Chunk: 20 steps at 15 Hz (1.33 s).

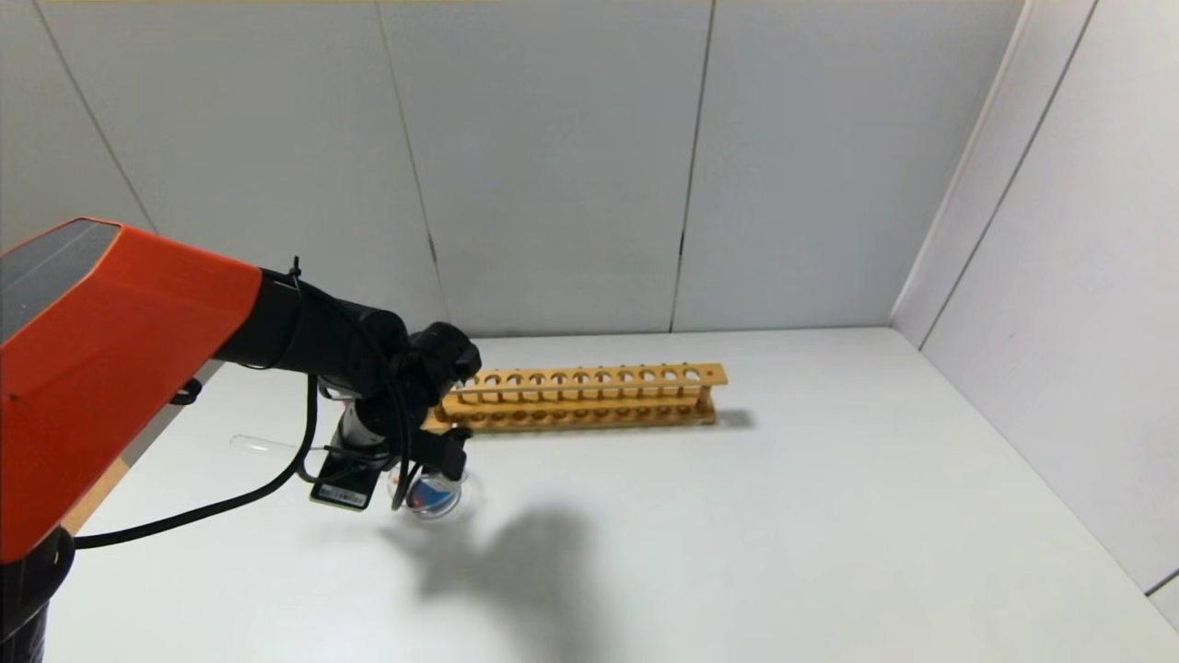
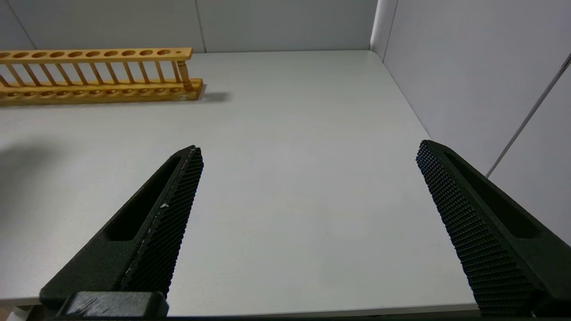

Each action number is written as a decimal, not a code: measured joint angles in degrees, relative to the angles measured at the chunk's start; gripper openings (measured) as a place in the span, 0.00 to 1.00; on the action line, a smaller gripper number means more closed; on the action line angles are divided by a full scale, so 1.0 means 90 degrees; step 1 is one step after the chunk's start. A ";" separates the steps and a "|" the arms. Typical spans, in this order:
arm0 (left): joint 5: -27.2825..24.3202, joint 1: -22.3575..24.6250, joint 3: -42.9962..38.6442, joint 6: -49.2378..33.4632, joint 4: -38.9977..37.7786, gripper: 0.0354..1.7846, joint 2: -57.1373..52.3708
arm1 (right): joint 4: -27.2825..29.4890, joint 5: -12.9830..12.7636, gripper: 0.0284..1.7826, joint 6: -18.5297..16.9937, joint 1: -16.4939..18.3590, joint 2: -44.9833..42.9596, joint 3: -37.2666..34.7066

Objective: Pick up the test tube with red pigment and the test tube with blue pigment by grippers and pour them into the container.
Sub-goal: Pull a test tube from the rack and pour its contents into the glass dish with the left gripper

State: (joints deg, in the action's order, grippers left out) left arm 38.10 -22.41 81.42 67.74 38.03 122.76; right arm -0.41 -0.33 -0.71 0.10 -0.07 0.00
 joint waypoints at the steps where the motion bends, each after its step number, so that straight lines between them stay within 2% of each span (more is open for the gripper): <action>1: -0.0001 -0.0030 0.0051 0.0000 0.0030 0.17 0.0022 | 0.0000 -0.0003 0.98 0.0003 0.0000 0.0000 0.0000; 5: 0.0023 -0.0100 0.0175 0.0007 0.0207 0.17 0.0092 | 0.0000 0.0000 0.98 0.0000 0.0000 0.0000 0.0000; 9: 0.0188 -0.0134 0.0702 -0.0009 0.0979 0.17 0.0154 | 0.0000 -0.0003 0.98 0.0000 0.0000 0.0000 0.0000; 20: 0.0247 -0.0325 0.1117 -0.0005 0.1333 0.17 0.0463 | 0.0000 0.0000 0.98 0.0000 0.0000 0.0000 0.0000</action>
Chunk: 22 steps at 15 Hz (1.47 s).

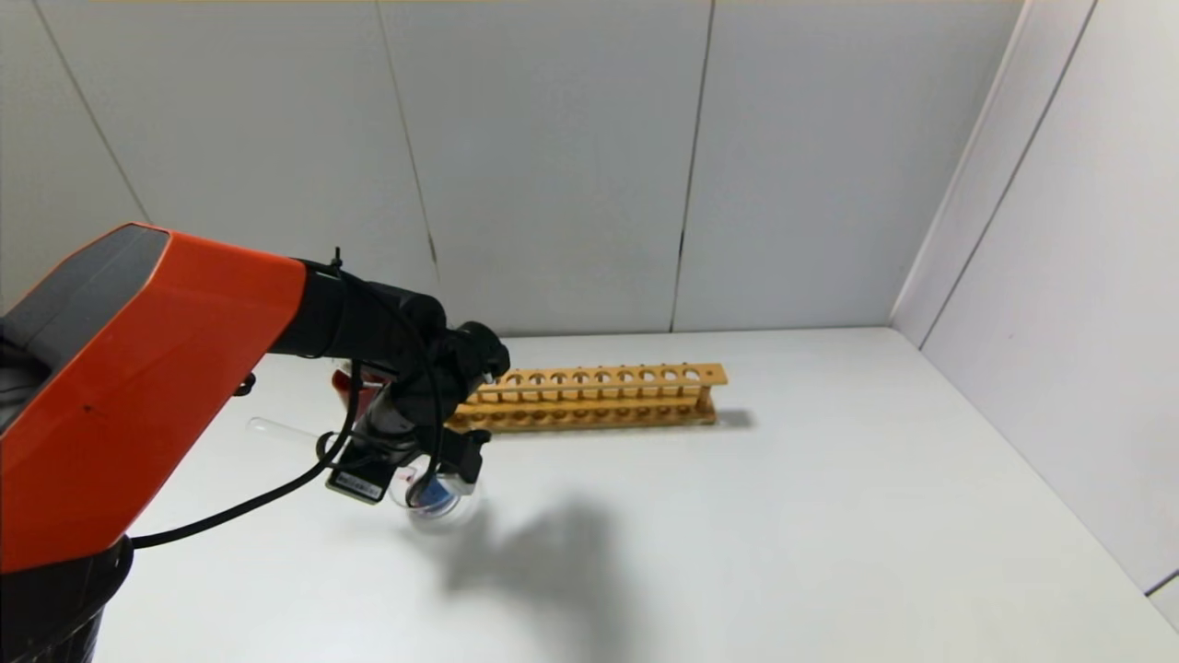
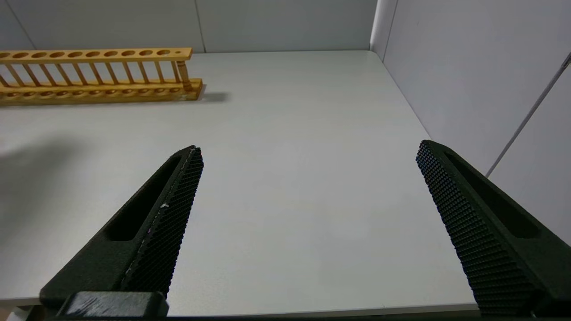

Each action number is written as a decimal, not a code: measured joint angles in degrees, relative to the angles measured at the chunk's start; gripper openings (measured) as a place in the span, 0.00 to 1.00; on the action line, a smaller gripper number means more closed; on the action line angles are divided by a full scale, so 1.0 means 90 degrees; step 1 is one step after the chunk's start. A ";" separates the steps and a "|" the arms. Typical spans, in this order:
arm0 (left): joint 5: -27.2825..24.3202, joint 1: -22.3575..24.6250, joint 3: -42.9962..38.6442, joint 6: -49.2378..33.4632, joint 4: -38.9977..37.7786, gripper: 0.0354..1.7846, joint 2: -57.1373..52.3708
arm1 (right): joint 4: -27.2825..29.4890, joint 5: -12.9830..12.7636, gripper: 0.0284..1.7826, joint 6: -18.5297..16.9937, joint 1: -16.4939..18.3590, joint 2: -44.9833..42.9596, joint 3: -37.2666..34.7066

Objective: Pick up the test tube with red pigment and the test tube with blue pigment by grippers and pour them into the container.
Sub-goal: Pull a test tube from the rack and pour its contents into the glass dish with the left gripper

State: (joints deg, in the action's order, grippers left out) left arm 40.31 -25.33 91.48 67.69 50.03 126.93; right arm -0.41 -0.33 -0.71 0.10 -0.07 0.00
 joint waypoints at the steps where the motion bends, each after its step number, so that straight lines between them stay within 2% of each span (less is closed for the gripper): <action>1: 0.0004 0.0000 0.0016 -0.0003 0.0012 0.17 0.0005 | 0.0000 0.0000 0.98 0.0003 0.0000 0.0000 0.0000; 10: 0.0133 -0.0008 0.0049 0.0009 0.0140 0.17 0.0053 | 0.0000 -0.0003 0.98 0.0000 0.0000 0.0000 0.0000; 14: 0.0378 -0.0005 0.0306 -0.0007 0.0596 0.17 0.0134 | 0.0000 0.0000 0.98 0.0003 0.0000 0.0000 0.0000; 22: 0.0402 -0.0011 0.0576 -0.0028 0.0608 0.17 0.0289 | 0.0000 0.0000 0.98 0.0000 0.0000 0.0000 0.0000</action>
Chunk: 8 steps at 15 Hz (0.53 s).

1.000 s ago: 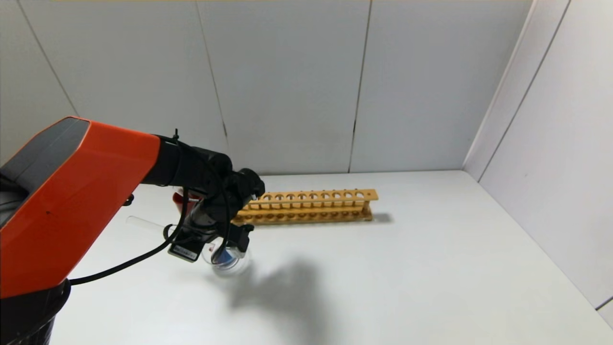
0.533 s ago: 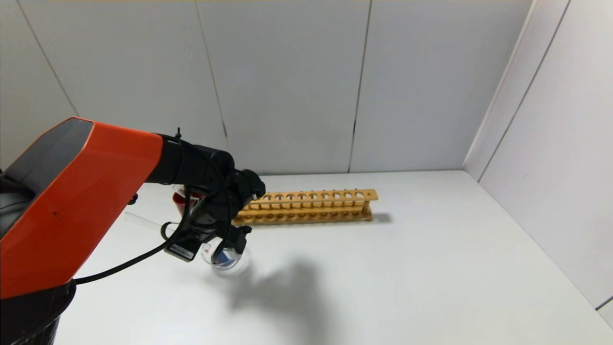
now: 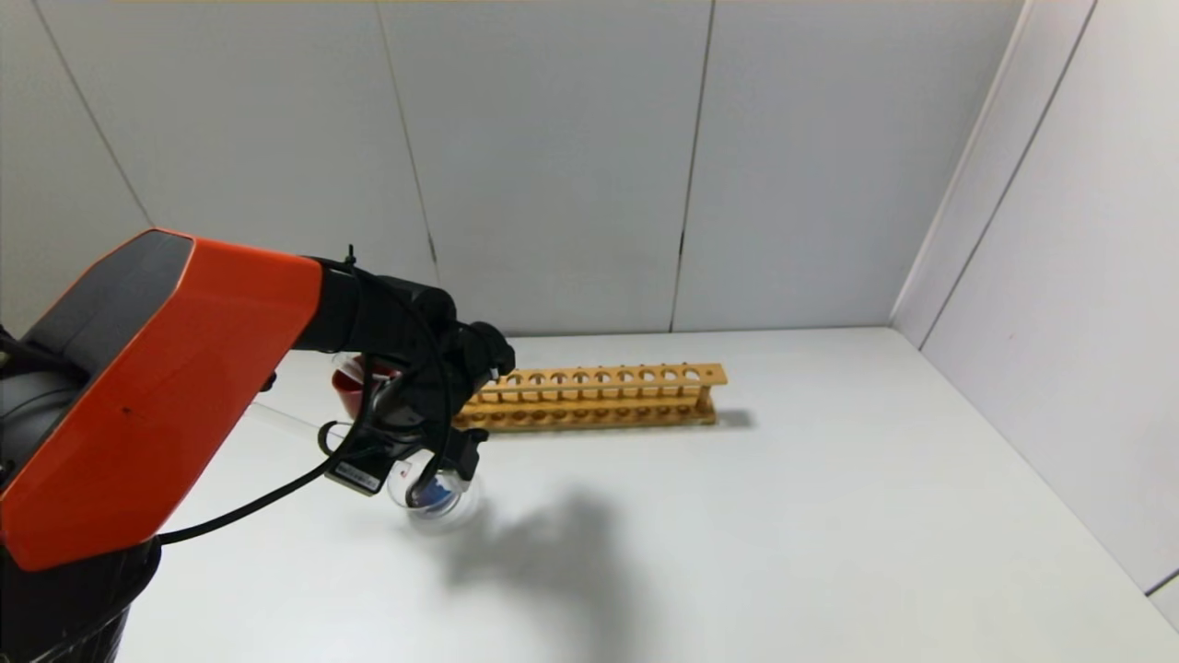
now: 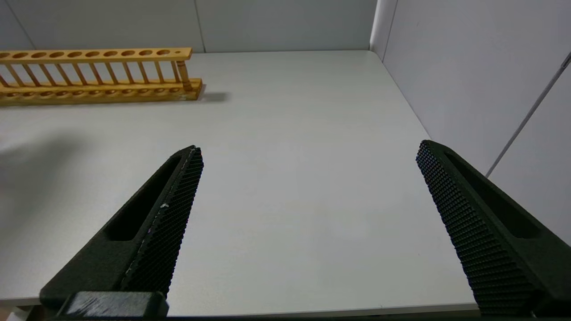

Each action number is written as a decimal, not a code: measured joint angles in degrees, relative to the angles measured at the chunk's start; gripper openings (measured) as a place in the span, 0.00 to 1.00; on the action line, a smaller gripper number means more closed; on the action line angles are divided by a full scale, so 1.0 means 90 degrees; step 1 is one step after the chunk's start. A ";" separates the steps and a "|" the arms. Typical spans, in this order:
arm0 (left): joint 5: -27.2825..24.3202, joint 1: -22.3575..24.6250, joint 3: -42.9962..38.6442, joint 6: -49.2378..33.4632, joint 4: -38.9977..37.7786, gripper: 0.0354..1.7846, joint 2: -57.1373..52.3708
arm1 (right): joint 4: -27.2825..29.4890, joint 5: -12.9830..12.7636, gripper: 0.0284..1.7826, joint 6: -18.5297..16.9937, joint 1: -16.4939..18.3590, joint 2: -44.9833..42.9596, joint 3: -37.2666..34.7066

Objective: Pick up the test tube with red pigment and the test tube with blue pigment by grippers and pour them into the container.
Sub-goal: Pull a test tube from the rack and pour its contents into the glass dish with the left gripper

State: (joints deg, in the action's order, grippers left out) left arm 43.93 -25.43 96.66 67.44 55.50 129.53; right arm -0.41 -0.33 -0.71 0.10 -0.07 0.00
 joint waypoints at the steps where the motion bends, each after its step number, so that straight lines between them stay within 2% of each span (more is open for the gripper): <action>1: 0.0000 0.0003 0.0007 -0.0024 0.0000 0.17 0.0008 | 0.0000 0.0000 0.98 0.0000 0.0000 0.0000 0.0000; 8: -0.0058 -0.0089 -0.0018 -0.0030 0.0024 0.17 -0.0111 | 0.0000 0.0000 0.98 -0.0003 0.0000 0.0000 0.0000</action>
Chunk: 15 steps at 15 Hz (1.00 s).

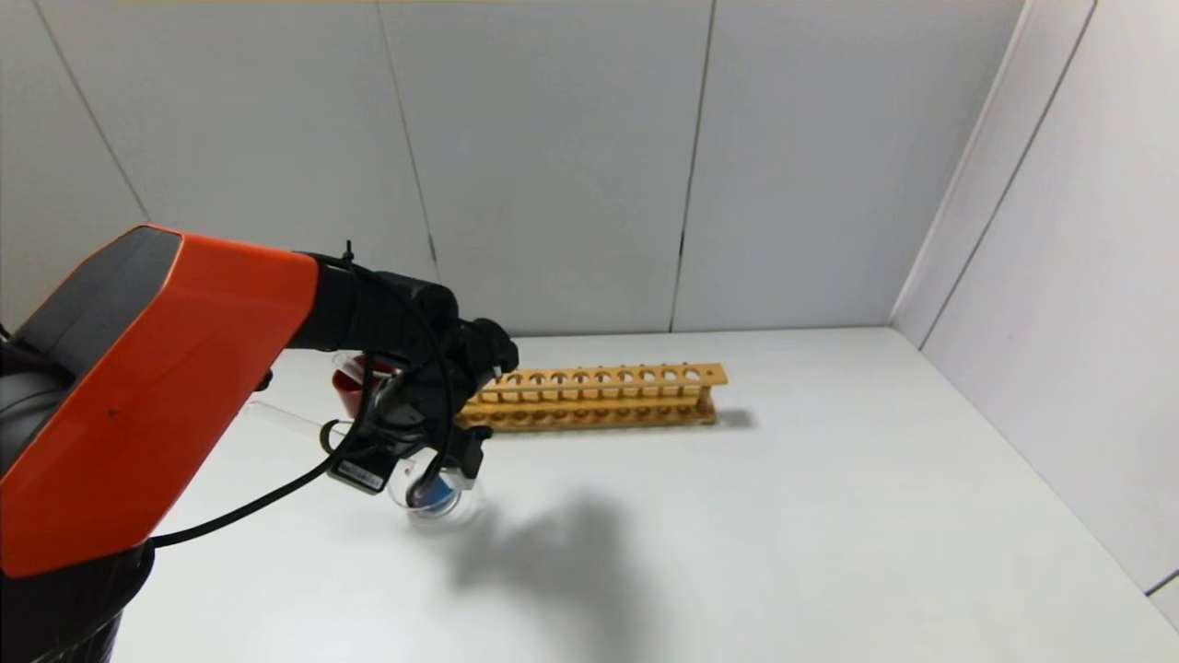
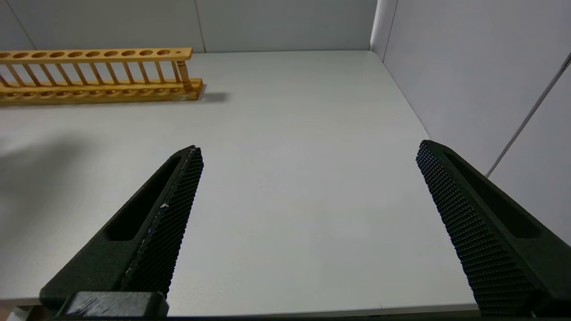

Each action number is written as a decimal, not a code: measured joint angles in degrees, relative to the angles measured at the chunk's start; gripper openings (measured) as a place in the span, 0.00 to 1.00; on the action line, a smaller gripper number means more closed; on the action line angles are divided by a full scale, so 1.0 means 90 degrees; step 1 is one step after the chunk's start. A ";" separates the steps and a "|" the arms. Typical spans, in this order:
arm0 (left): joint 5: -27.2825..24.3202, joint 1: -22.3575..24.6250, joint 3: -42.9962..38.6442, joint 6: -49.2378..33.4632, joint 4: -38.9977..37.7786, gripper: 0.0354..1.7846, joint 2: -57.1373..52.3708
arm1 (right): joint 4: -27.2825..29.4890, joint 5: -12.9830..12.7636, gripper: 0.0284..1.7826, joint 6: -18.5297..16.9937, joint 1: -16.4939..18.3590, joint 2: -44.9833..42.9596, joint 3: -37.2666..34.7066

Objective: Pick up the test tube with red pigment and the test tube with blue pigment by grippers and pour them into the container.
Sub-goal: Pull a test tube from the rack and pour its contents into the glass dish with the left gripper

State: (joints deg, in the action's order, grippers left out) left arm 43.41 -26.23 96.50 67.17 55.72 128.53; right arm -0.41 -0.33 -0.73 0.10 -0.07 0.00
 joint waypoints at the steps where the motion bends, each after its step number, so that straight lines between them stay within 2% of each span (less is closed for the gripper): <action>1: 0.0031 -0.0007 -0.0003 0.0027 0.0001 0.17 -0.0009 | 0.0000 0.0000 0.98 0.0003 0.0000 0.0000 0.0000; 9: 0.0309 -0.0119 0.0688 0.0031 0.1070 0.17 0.0168 | 0.0000 0.0000 0.98 0.0005 0.0000 0.0000 0.0000; 15: 0.0340 -0.0153 0.0857 -0.0049 0.1277 0.17 0.0242 | 0.0000 -0.0003 0.98 0.0005 0.0000 0.0000 0.0000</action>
State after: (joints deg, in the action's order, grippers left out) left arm 46.47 -27.61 104.22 66.73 67.22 130.71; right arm -0.41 -0.35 -0.68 0.10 -0.07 0.00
